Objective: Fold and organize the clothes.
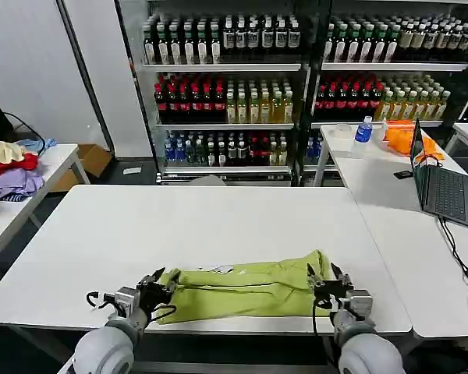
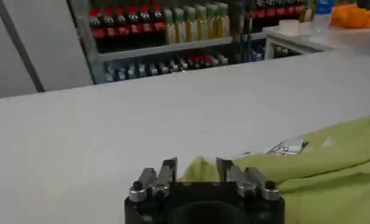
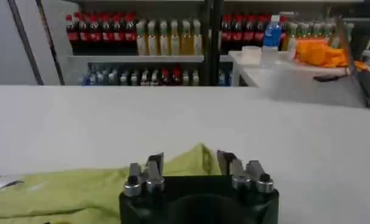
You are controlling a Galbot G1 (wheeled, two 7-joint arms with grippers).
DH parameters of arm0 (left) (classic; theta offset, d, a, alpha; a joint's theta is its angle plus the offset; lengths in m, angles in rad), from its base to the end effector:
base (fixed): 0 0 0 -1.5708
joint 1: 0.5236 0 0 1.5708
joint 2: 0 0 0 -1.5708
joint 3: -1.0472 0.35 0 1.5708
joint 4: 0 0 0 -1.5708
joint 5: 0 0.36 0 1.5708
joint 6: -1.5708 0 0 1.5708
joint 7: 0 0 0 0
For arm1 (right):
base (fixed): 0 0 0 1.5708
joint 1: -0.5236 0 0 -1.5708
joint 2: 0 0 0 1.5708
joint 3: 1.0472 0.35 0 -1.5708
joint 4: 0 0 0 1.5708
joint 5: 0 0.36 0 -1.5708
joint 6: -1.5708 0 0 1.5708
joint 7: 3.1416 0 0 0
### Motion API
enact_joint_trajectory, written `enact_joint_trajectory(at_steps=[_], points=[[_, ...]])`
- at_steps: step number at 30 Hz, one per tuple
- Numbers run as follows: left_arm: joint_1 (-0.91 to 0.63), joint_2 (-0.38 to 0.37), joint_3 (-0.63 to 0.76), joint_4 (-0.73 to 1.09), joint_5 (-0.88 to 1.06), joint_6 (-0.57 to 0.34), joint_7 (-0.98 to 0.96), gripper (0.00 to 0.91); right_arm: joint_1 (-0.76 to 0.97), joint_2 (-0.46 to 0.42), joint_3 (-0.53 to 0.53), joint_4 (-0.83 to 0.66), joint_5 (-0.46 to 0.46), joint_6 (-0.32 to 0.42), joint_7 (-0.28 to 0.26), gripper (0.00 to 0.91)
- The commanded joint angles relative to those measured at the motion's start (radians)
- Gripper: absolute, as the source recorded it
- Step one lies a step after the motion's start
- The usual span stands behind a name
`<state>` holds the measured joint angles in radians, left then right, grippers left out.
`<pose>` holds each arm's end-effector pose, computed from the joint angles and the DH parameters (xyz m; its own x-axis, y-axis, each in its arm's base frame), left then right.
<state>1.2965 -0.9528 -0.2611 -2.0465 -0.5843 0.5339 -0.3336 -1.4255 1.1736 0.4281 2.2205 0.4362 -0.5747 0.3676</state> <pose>0.2504 0.0396 -0.2691 -0.8633 0.1193 0.4904 0.1806 0.9803 0.0795 0.2162 -0.0259 -0.2285 -0.9269 0.0200 0.3747 0.0059 0.9992 -0.0386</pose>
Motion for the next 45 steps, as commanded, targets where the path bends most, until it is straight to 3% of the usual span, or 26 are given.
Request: enact_joint_trajectory(at_steps=[1,6,15,16,17,19,32,34,35,37,38,45], points=[[0.099,-0.153,-0.067,-0.041,0.01,0.005,-0.097,0.907,-0.152,-0.004,0.106,0.127,-0.047,-0.002,-0.013,0.907],[0.086,-0.268,-0.053,-0.011,0.013,0.027,-0.117,0.907,-0.176,0.01,0.109,0.141,-0.059,-0.002,-0.012,0.907],[0.056,-0.338,-0.03,0.051,-0.005,0.012,-0.124,0.907,-0.199,0.025,0.109,0.146,-0.076,0.006,-0.014,0.907],[0.051,-0.343,-0.031,0.06,-0.005,0.011,-0.126,0.534,-0.202,0.026,0.108,0.148,-0.078,0.006,-0.015,0.907],[0.047,-0.345,-0.032,0.064,-0.004,0.011,-0.127,0.312,-0.204,0.027,0.107,0.149,-0.079,0.007,-0.015,0.907],[0.046,-0.353,-0.03,0.074,0.0,0.004,-0.128,0.03,-0.207,0.027,0.108,0.151,-0.081,0.008,-0.015,0.907],[0.088,-0.367,-0.038,0.052,-0.019,-0.027,-0.106,0.02,-0.209,0.029,0.114,0.163,-0.077,0.007,-0.014,0.907],[0.101,-0.363,-0.043,0.036,-0.03,-0.025,-0.095,0.091,-0.209,0.029,0.116,0.163,-0.077,0.007,-0.014,0.907],[0.111,-0.359,-0.045,0.026,-0.037,-0.022,-0.088,0.202,-0.209,0.029,0.117,0.164,-0.077,0.008,-0.014,0.907],[0.137,-0.348,-0.055,0.002,-0.053,-0.02,-0.077,0.141,-0.209,0.028,0.119,0.166,-0.075,0.007,-0.014,0.907],[0.15,-0.343,-0.06,-0.006,-0.063,-0.025,-0.071,0.03,-0.209,0.027,0.121,0.167,-0.074,0.007,-0.013,0.907],[0.117,-0.342,-0.088,0.039,-0.104,-0.045,-0.077,0.03,-0.209,0.027,0.122,0.167,-0.073,0.007,-0.01,0.907]])
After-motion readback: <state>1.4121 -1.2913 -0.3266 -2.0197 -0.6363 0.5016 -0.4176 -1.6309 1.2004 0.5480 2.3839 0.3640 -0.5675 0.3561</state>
